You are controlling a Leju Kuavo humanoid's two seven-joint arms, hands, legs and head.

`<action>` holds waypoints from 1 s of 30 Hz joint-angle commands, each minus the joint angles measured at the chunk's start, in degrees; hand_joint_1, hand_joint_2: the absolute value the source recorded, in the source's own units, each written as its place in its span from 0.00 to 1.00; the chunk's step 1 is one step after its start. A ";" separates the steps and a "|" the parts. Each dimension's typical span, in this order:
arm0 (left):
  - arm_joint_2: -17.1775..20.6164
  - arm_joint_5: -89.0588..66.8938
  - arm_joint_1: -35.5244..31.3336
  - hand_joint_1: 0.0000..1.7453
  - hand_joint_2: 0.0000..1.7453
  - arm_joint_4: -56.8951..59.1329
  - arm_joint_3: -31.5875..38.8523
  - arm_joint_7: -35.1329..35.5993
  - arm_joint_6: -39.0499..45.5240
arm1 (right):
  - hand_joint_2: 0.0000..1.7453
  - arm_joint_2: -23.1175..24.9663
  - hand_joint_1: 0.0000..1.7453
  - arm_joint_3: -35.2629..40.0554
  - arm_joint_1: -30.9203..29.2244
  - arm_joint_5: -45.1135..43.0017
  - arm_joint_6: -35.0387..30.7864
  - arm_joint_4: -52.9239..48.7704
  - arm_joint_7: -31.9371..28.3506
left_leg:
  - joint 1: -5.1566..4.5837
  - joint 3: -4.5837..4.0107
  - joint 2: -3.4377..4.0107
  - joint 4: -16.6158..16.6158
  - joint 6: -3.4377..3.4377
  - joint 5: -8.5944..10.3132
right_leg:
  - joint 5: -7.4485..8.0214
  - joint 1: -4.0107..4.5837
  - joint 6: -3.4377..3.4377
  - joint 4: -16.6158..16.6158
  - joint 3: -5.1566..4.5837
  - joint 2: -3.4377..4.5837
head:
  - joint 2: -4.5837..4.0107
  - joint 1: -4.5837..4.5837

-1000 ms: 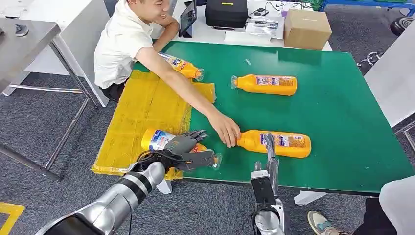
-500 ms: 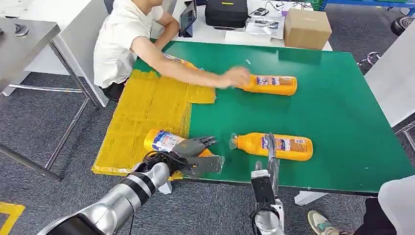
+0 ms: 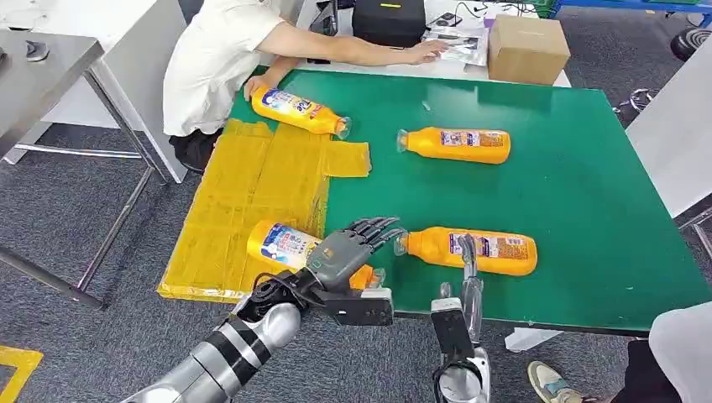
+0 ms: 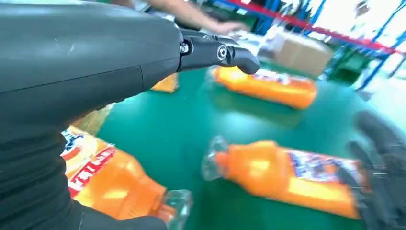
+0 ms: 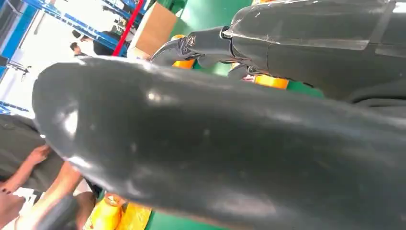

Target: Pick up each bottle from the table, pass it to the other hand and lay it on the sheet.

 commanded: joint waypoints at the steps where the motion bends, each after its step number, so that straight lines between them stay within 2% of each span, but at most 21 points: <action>1: 6.89 5.67 11.19 0.00 1.00 -23.44 -2.24 -1.81 0.97 | 0.00 -1.82 0.00 4.79 2.47 2.13 -3.42 -3.45 0.02 | 0.01 0.13 0.19 -0.05 -0.08 -0.07 | -0.02 0.01 -0.09 -0.02 0.05 0.20 | 0.00 0.00; 2: 7.22 5.70 12.01 0.00 1.00 -24.84 -2.49 -1.73 1.05 | 1.00 -1.73 0.00 4.89 2.85 2.32 -3.56 -3.74 0.02 | 0.02 0.22 0.22 -0.07 -0.12 -0.11 | -0.05 0.02 -0.12 -0.03 0.12 0.25 | 0.00 -0.02; 6: 7.93 5.90 17.67 0.00 1.00 -32.00 -2.32 -3.29 4.46 | 1.00 -2.46 0.00 5.71 5.58 1.88 -4.86 -9.41 0.02 | 0.01 0.16 0.15 -0.04 -0.11 -0.11 | -0.10 0.01 -0.12 0.02 0.07 0.16 | 0.00 -0.02; 14: 7.87 6.06 18.12 0.00 1.00 -32.16 -2.05 -3.59 4.79 | 1.00 -2.67 0.00 5.78 5.91 1.34 -4.74 -10.54 0.02 | 0.05 0.14 0.08 -0.04 -0.15 -0.08 | -0.09 0.03 -0.17 -0.01 0.06 0.12 | 0.00 -0.02; 20: 8.10 8.95 25.81 0.00 1.00 -38.43 -1.25 -7.10 7.00 | 1.00 -3.18 0.00 4.62 10.35 4.51 -4.96 -18.66 0.02 | 0.01 0.11 0.10 -0.06 -0.09 -0.09 | -0.10 0.01 -0.13 -0.02 0.02 0.12 | 0.00 -0.02; 23: 6.03 12.65 24.46 0.00 1.00 -37.06 -0.89 -9.15 8.50 | 1.00 -2.22 0.00 -0.26 11.42 13.33 -4.96 -21.21 0.02 | 0.03 0.22 0.05 -0.06 -0.15 -0.16 | -0.19 0.02 -0.17 -0.01 0.15 0.08 | 0.00 -0.02; 25: 2.98 17.60 19.16 0.00 1.00 -30.49 -0.65 -9.20 8.03 | 1.00 -1.62 0.00 -6.74 10.09 22.99 -4.96 -19.36 0.44 | 0.01 0.00 -0.16 -0.01 -0.09 -0.03 | -0.13 0.00 -0.11 0.03 -0.03 -0.14 | 0.00 -0.02; 27: 0.78 19.91 16.86 0.00 1.00 -25.82 -0.79 -9.53 8.05 | 1.00 -1.44 0.00 -13.52 9.38 34.21 -4.96 -17.49 0.39 | 0.02 -0.02 -0.31 -0.03 -0.08 0.04 | -0.09 0.01 -0.10 -0.04 -0.01 -0.28 | 0.00 -0.04; 30: 0.43 22.63 17.45 0.00 1.00 -24.75 -0.53 -9.85 8.52 | 1.00 -1.82 0.00 -18.58 8.13 42.96 -4.96 -15.99 0.02 | 0.02 0.07 -0.29 -0.08 -0.07 0.06 | -0.06 0.01 -0.12 -0.12 0.03 -0.26 | 0.00 -0.02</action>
